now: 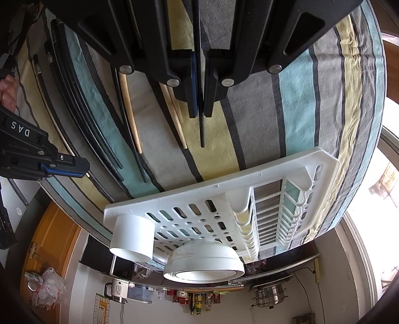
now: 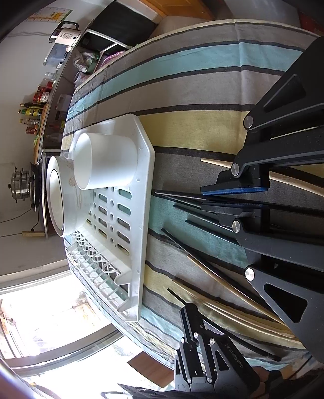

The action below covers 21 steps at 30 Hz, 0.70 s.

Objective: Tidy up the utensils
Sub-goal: 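Lower the right tool and grasp a black chopstick while the left tool grasps another, then lift the black chopstick with the right tool into the white cup while the left tool carries its own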

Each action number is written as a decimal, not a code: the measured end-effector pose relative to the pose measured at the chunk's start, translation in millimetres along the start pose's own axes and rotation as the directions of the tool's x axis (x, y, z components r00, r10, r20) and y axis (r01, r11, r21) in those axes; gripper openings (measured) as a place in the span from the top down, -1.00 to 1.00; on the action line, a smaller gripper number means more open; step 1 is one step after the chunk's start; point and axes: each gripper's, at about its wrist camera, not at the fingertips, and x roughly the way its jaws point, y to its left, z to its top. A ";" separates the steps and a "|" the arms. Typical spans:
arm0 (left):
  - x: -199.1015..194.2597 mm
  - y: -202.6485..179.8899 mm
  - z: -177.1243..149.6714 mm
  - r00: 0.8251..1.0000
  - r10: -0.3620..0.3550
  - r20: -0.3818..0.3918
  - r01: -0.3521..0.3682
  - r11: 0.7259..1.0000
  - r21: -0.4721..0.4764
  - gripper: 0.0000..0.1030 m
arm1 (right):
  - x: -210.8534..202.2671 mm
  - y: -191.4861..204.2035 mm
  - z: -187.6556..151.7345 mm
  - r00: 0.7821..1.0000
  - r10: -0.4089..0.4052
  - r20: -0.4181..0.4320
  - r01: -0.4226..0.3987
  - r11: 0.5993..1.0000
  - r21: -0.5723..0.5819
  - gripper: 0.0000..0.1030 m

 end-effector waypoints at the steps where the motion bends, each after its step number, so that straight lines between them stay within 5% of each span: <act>1: -4.3 2.0 0.5 1.000 0.000 0.012 0.000 1.000 -0.007 0.90 | -4.4 -0.3 0.3 1.000 0.010 0.012 -0.010 1.000 0.002 0.89; 21: -111.3 19.3 26.7 0.966 -0.026 0.255 0.047 0.996 -0.076 0.91 | -87.4 -4.7 19.0 0.965 0.115 0.236 -0.123 0.992 0.019 0.90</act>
